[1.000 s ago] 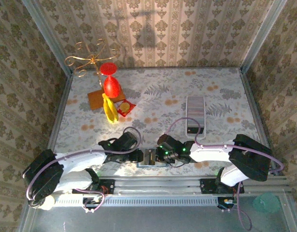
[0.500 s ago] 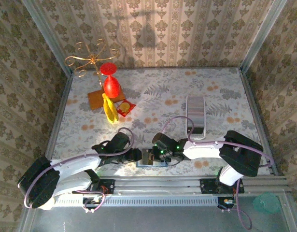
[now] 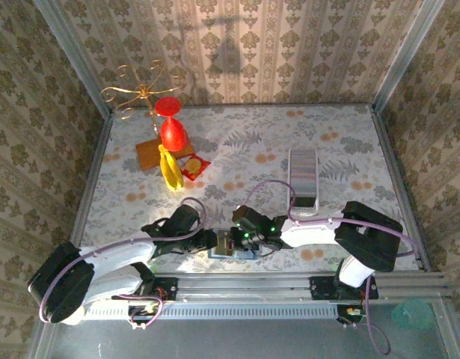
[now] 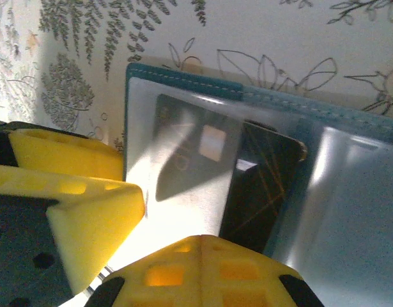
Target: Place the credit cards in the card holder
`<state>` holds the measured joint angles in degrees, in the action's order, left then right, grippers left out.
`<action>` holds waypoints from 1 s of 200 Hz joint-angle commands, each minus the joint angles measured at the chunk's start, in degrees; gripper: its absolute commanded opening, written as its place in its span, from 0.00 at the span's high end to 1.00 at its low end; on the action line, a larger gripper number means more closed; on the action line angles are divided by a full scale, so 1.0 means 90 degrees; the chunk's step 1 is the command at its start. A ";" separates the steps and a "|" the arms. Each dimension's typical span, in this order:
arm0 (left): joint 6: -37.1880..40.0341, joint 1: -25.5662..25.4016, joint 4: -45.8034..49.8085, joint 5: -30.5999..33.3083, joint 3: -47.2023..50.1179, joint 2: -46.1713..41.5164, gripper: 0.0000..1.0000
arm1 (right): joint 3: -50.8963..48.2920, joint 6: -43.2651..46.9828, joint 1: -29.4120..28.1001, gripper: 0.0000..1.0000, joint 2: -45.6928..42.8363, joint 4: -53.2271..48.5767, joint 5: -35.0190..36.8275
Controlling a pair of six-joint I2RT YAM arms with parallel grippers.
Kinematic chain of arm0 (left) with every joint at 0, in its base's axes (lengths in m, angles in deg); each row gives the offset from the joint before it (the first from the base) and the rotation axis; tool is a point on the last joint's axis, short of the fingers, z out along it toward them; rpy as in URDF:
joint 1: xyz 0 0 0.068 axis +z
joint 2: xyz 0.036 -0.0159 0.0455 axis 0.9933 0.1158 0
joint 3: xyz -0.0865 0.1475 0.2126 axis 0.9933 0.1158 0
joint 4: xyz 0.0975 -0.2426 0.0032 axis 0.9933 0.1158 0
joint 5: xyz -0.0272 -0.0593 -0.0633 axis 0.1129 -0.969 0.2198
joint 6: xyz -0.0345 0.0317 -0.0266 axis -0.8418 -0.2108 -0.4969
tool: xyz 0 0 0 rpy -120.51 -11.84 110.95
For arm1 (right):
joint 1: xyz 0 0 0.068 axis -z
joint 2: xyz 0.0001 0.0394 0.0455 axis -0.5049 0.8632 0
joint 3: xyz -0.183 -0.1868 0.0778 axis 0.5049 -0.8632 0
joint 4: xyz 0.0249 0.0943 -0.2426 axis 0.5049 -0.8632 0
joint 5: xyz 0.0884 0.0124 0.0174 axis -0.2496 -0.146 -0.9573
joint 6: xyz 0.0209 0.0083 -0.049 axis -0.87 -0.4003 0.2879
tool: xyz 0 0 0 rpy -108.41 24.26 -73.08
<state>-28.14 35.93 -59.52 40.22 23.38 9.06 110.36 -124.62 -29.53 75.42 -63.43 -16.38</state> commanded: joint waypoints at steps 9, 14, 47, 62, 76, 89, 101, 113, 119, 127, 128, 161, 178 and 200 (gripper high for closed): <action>-0.0280 -0.0019 -0.1196 -0.0450 0.0325 -0.0006 0.62 | -0.0202 -0.0112 -0.0041 1.00 -0.0077 0.0411 -0.0038; -0.0300 -0.0006 -0.1237 -0.0450 0.0355 -0.0052 0.62 | -0.0228 -0.0131 -0.0039 1.00 -0.0088 0.0426 -0.0046; -0.0430 0.0084 -0.1136 -0.0394 0.0569 -0.0398 0.63 | -0.0266 -0.0016 -0.0044 1.00 -0.0558 -0.0201 0.0339; -0.0414 0.0114 -0.1004 -0.0353 0.0587 -0.0545 0.62 | -0.0302 0.0036 -0.0049 1.00 -0.0862 -0.0546 0.0594; -0.0384 0.0107 -0.0894 -0.0313 0.0558 -0.0637 0.62 | -0.0312 0.0059 -0.0043 1.00 -0.1027 -0.0901 0.0844; -0.0401 0.0103 -0.0885 -0.0303 0.0567 -0.0658 0.62 | -0.0275 0.0062 -0.0039 1.00 -0.1046 -0.1259 0.1017; -0.0421 0.0108 -0.0904 -0.0312 0.0577 -0.0634 0.62 | -0.0232 0.0036 -0.0039 1.00 -0.0991 -0.1446 0.1112; -0.0432 0.0103 -0.0921 -0.0313 0.0587 -0.0628 0.62 | -0.0217 0.0048 -0.0029 1.00 -0.0895 -0.1457 0.1110; -0.0438 0.0103 -0.0928 -0.0313 0.0587 -0.0627 0.62 | -0.0194 0.0058 -0.0029 1.00 -0.0829 -0.1440 0.1103; -0.0433 0.0103 -0.0918 -0.0304 0.0587 -0.0628 0.62 | -0.0141 0.0073 -0.0020 1.00 -0.0731 -0.1437 0.1067; -0.0433 0.0103 -0.0918 -0.0304 0.0582 -0.0628 0.62 | -0.0134 0.0077 -0.0020 1.00 -0.0713 -0.1439 0.1062; -0.0452 0.0084 -0.0923 -0.0283 0.0577 -0.0614 0.62 | 0.0154 0.0198 -0.0019 1.00 -0.0184 -0.1318 0.0744; -0.0471 0.0076 -0.0945 -0.0275 0.0568 -0.0609 0.62 | 0.0303 0.0244 -0.0019 1.00 0.0091 -0.1324 0.0591; -0.0524 0.0066 -0.1002 -0.0264 0.0557 -0.0599 0.62 | 0.0381 0.0311 -0.0019 1.00 0.0253 -0.1269 0.0459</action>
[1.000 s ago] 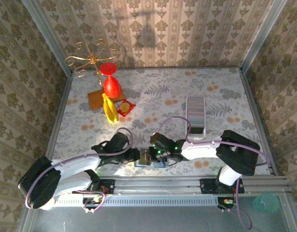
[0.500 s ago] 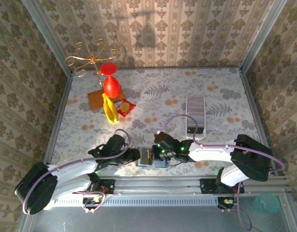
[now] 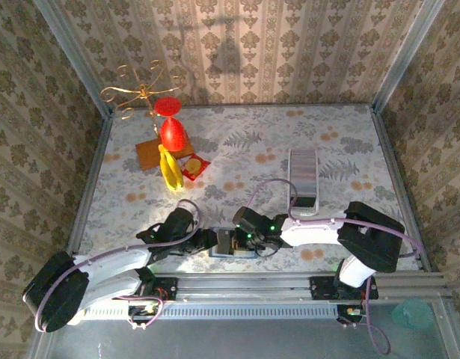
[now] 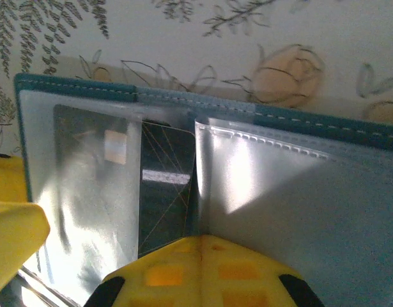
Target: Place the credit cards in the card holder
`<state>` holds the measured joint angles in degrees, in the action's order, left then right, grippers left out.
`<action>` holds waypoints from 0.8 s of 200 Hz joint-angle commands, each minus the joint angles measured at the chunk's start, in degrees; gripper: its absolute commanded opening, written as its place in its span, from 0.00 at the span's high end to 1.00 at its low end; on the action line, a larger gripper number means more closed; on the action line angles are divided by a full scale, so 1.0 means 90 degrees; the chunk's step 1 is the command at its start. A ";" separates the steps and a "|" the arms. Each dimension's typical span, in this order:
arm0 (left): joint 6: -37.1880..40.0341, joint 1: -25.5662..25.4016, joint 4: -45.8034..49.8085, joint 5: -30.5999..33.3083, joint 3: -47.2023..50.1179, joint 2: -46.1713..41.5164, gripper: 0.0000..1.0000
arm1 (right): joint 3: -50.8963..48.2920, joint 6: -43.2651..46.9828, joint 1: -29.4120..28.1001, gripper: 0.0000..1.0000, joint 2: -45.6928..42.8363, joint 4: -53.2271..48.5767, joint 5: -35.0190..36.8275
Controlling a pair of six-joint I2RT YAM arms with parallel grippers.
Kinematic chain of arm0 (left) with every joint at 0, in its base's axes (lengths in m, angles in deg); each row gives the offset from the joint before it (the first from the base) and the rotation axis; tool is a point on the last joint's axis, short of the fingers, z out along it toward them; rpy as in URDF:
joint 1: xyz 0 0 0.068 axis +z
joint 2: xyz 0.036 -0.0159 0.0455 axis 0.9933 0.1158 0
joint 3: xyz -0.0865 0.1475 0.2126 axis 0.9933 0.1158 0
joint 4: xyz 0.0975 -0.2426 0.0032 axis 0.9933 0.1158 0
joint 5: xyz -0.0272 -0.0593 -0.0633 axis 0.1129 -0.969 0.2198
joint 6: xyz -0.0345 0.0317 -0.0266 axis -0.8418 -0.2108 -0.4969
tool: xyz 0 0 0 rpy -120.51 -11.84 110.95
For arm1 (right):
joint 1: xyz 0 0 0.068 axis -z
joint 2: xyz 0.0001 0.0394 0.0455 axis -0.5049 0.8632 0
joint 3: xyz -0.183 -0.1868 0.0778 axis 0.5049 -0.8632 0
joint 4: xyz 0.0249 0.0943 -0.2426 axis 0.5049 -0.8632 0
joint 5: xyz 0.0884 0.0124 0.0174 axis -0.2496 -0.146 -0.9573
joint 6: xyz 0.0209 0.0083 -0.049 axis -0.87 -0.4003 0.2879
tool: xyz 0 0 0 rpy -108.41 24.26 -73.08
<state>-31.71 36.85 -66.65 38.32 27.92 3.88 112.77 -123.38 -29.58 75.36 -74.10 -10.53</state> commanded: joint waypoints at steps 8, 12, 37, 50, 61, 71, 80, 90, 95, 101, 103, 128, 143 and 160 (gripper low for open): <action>-0.0153 -0.0038 -0.0258 -0.0053 0.0052 -0.0014 0.62 | 0.0099 0.0182 -0.0024 1.00 0.0253 0.0020 -0.0213; -0.0179 -0.0038 -0.0281 -0.0054 0.0060 -0.0006 0.62 | 0.0087 0.0189 -0.0024 1.00 0.0254 0.0080 -0.0218; -0.0315 -0.0033 -0.0447 -0.0082 0.0002 -0.0040 0.62 | 0.0041 0.0197 -0.0024 1.00 0.0236 0.0277 -0.0255; -0.0310 -0.0036 -0.0429 -0.0075 -0.0053 -0.0085 0.62 | -0.0019 0.0192 -0.0033 1.00 0.0212 0.0494 -0.0316; -0.0310 -0.0033 -0.0420 -0.0066 -0.0074 -0.0111 0.62 | -0.0087 0.0185 -0.0034 1.00 0.0176 0.0799 -0.0382; -0.0294 -0.0033 -0.0384 -0.0072 -0.0091 -0.0102 0.62 | -0.0130 0.0159 -0.0043 1.00 0.0155 0.1034 -0.0434; -0.0281 -0.0038 -0.0370 -0.0072 -0.0111 -0.0069 0.63 | -0.0130 0.0161 -0.0041 1.00 0.0144 0.1162 -0.0443; -0.0264 -0.0047 -0.0340 -0.0072 -0.0132 -0.0039 0.64 | -0.0116 0.0174 -0.0044 1.00 0.0134 0.1236 -0.0470; -0.0238 -0.0040 -0.0312 -0.0076 -0.0148 -0.0019 0.66 | -0.0094 0.0195 -0.0043 1.00 0.0128 0.1229 -0.0473; -0.0210 -0.0047 -0.0240 -0.0065 -0.0176 -0.0005 0.67 | -0.0068 0.0217 -0.0044 1.00 0.0115 0.1170 -0.0459; -0.0197 -0.0048 -0.0209 -0.0063 -0.0193 0.0001 0.68 | -0.0064 0.0222 -0.0044 1.00 0.0114 0.1145 -0.0455; 0.0058 -0.0046 0.0304 0.0046 -0.0388 -0.0004 0.79 | 0.0048 0.0305 -0.0044 1.00 -0.0116 0.0449 -0.0109; 0.0217 -0.0043 0.0625 0.0116 -0.0478 -0.0032 0.84 | 0.0136 0.0356 -0.0045 0.98 -0.0386 -0.0177 0.0253; 0.0355 -0.0048 0.0996 0.0236 -0.0561 -0.0108 0.88 | 0.0261 0.0391 -0.0044 0.91 -0.0734 -0.0966 0.0682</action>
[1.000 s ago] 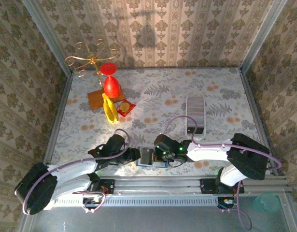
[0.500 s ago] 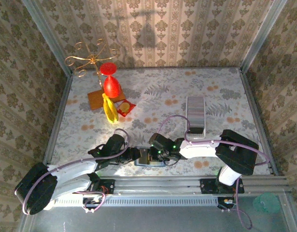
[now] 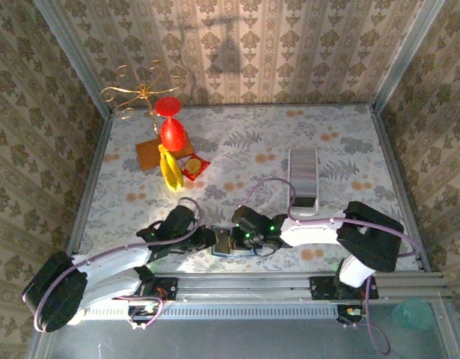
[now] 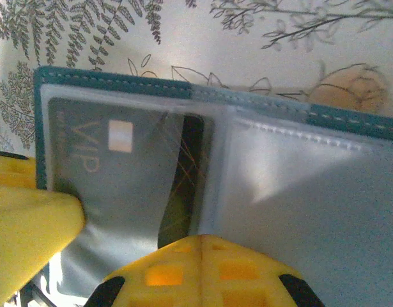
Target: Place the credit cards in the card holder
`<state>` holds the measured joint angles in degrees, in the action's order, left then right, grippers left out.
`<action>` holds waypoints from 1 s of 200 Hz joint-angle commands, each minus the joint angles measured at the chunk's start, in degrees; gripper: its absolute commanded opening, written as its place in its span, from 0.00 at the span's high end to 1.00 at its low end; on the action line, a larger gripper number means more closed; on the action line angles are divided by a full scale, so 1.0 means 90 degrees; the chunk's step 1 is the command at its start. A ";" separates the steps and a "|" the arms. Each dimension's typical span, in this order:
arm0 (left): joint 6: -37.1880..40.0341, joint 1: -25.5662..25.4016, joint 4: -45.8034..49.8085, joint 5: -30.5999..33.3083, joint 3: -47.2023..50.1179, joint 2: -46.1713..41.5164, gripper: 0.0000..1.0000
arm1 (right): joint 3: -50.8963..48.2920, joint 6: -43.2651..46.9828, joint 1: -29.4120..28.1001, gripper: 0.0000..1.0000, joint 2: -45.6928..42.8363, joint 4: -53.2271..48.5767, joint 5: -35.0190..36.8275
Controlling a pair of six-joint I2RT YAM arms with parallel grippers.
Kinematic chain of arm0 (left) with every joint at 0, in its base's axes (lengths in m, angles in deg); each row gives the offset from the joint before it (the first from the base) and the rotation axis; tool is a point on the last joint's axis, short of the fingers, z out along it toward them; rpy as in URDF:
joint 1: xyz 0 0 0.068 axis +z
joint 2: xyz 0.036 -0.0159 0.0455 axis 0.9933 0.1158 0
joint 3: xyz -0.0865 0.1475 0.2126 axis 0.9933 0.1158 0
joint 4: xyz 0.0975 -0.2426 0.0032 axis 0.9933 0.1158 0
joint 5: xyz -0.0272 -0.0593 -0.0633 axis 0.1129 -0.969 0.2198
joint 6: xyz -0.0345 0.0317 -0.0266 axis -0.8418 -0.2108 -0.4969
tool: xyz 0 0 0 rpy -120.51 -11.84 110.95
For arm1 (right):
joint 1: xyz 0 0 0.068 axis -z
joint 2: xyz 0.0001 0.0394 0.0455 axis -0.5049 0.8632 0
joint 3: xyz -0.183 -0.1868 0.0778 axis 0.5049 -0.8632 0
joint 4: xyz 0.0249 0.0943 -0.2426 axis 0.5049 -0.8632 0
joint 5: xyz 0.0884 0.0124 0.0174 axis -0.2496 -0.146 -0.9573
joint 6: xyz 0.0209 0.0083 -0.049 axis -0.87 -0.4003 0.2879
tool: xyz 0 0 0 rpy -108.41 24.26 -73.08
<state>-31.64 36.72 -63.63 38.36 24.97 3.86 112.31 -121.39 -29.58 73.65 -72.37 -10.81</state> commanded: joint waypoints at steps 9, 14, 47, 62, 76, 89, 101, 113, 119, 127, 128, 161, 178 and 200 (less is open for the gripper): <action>0.0425 -0.0033 0.0800 0.0286 -0.0259 -0.0153 0.89 | 0.0386 0.0177 -0.0043 0.85 -0.0719 -0.1556 0.0937; 0.0464 -0.0032 0.0887 0.0319 -0.0278 -0.0179 0.89 | 0.0429 0.0160 -0.0044 0.81 -0.0796 -0.1799 0.1081; 0.0732 -0.0029 0.1444 0.0533 -0.0463 -0.0357 0.91 | 0.0641 0.0076 -0.0024 0.73 -0.1056 -0.3081 0.1710; 0.0851 -0.0033 0.1622 0.0584 -0.0566 -0.0377 0.91 | 0.0772 0.0103 -0.0010 0.71 -0.0974 -0.3524 0.1817; 0.0903 -0.0033 0.1733 0.0616 -0.0648 -0.0373 0.91 | 0.0869 0.0138 -0.0005 0.64 -0.0855 -0.3660 0.1791; 0.0931 -0.0041 0.1735 0.0616 -0.0688 -0.0354 0.92 | 0.0979 0.0202 0.0000 0.57 -0.0716 -0.3657 0.1688; 0.0930 -0.0038 0.1737 0.0622 -0.0718 -0.0334 0.92 | 0.1104 0.0238 0.0005 0.51 -0.0590 -0.3610 0.1599; 0.0943 -0.0041 0.1730 0.0626 -0.0742 -0.0307 0.92 | 0.1192 0.0273 0.0005 0.48 -0.0485 -0.3446 0.1475; 0.0951 -0.0038 0.1733 0.0626 -0.0760 -0.0290 0.92 | 0.1223 0.0274 0.0001 0.45 -0.0438 -0.3331 0.1409; 0.0959 -0.0042 0.1732 0.0626 -0.0781 -0.0266 0.92 | 0.1255 0.0289 0.0000 0.44 -0.0360 -0.3171 0.1317; 0.0960 -0.0048 0.1728 0.0626 -0.0781 -0.0261 0.92 | 0.1262 0.0289 -0.0002 0.44 -0.0351 -0.3143 0.1307; 0.0982 -0.0053 0.1745 0.0624 -0.0850 -0.0178 0.93 | 0.1586 0.0340 0.0003 0.49 0.0085 -0.3555 0.1368; 0.0991 -0.0055 0.1772 0.0644 -0.0884 -0.0158 0.93 | 0.1663 0.0334 0.0005 0.61 0.0167 -0.3808 0.1492; 0.1006 -0.0067 0.1826 0.0665 -0.0945 -0.0148 0.93 | 0.1667 0.0316 0.0006 0.68 0.0134 -0.4009 0.1576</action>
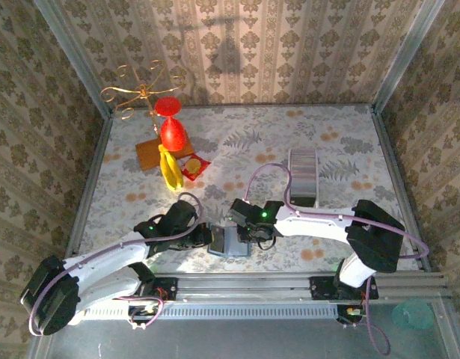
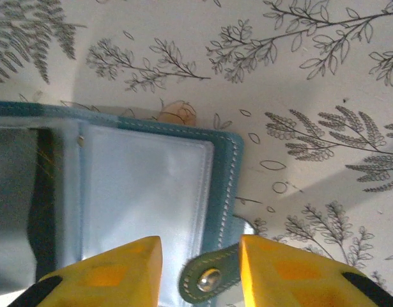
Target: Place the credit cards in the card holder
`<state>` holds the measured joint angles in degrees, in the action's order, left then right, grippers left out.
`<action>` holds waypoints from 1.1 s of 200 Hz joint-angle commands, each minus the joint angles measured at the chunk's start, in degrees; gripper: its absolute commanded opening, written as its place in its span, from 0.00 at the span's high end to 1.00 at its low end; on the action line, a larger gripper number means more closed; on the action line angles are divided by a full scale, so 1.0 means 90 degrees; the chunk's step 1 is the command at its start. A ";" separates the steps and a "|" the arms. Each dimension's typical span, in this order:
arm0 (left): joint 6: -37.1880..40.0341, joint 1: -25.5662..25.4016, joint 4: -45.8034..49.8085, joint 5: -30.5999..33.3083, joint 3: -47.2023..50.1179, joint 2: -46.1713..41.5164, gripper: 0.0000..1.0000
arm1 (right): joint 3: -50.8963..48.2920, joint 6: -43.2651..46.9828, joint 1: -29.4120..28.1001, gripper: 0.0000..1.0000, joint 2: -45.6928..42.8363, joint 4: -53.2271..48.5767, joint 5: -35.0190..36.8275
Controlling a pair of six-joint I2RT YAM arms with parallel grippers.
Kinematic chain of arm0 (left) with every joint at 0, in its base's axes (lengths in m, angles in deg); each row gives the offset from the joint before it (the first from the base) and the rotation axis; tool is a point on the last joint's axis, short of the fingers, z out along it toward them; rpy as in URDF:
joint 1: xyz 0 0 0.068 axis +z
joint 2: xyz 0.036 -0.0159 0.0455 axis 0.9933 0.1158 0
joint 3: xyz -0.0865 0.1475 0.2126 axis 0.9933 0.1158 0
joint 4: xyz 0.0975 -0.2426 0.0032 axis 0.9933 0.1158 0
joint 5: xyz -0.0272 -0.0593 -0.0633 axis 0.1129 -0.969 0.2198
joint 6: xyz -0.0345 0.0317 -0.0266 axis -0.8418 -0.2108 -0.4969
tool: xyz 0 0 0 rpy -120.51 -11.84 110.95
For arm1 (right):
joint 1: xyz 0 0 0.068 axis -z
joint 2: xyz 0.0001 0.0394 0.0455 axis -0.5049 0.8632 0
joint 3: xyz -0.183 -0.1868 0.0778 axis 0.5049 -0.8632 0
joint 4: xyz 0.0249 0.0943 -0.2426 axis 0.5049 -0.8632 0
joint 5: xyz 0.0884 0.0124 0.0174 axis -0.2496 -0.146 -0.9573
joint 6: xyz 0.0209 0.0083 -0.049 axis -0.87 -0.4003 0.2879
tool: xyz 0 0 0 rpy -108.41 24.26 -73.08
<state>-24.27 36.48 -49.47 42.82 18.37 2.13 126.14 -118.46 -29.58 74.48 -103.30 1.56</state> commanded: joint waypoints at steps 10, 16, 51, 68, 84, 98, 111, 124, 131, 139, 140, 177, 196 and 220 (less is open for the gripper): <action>0.0200 -0.0052 0.0270 0.0189 -0.0241 0.0053 0.93 | 0.0104 -0.0034 0.0013 0.70 0.0017 -0.0637 0.0210; 0.0207 -0.0051 0.0286 0.0192 -0.0261 0.0062 0.93 | 0.0094 -0.0035 0.0014 0.70 -0.0001 -0.0675 0.0232; 0.0241 -0.0065 0.0352 0.0228 -0.0324 0.0112 0.94 | 0.0030 -0.0104 0.0034 0.73 -0.0120 -0.0871 0.0306; 0.0250 -0.0070 0.0400 0.0248 -0.0341 0.0113 0.94 | -0.0023 -0.0160 0.0039 0.76 -0.0221 -0.0855 0.0329; 0.0251 -0.0074 0.0414 0.0257 -0.0341 0.0113 0.94 | -0.0062 -0.0205 0.0059 0.74 -0.0314 -0.0865 0.0375; 0.0247 -0.0085 0.0417 0.0251 -0.0334 0.0117 0.94 | -0.0126 -0.0272 0.0088 0.72 -0.0410 -0.0825 0.0409; 0.0251 -0.0092 0.0424 0.0238 -0.0332 0.0127 0.94 | -0.0217 -0.0322 0.0127 0.73 -0.0503 -0.0750 0.0410; 0.0260 -0.0097 0.0428 0.0238 -0.0332 0.0145 0.94 | -0.0283 -0.0363 0.0161 0.73 -0.0581 -0.0673 0.0410; 0.0260 -0.0114 0.0443 0.0247 -0.0341 0.0141 0.94 | -0.0314 -0.0377 0.0170 0.73 -0.0608 -0.0631 0.0401; 0.0251 -0.0129 0.0446 0.0265 -0.0340 0.0142 0.94 | -0.0346 -0.0373 0.0181 0.74 -0.0623 -0.0589 0.0373; 0.0256 -0.0131 0.0445 0.0266 -0.0346 0.0142 0.94 | -0.0347 -0.0373 0.0181 0.75 -0.0626 -0.0588 0.0372; 0.0241 -0.0161 0.0442 0.0277 -0.0351 0.0151 0.94 | -0.0420 -0.0362 0.0210 0.90 -0.0580 -0.0502 0.0246; 0.0232 -0.0180 0.0446 0.0287 -0.0348 0.0151 0.94 | -0.0445 -0.0354 0.0210 1.00 -0.0603 -0.0447 0.0215; 0.0203 -0.0208 0.0436 0.0270 -0.0393 0.0170 0.94 | -0.0519 -0.0374 0.0213 1.00 -0.0669 -0.0374 0.0226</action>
<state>-23.42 35.32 -47.48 44.63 16.71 3.01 122.62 -120.84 -27.94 70.00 -107.43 2.81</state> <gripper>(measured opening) 0.058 0.040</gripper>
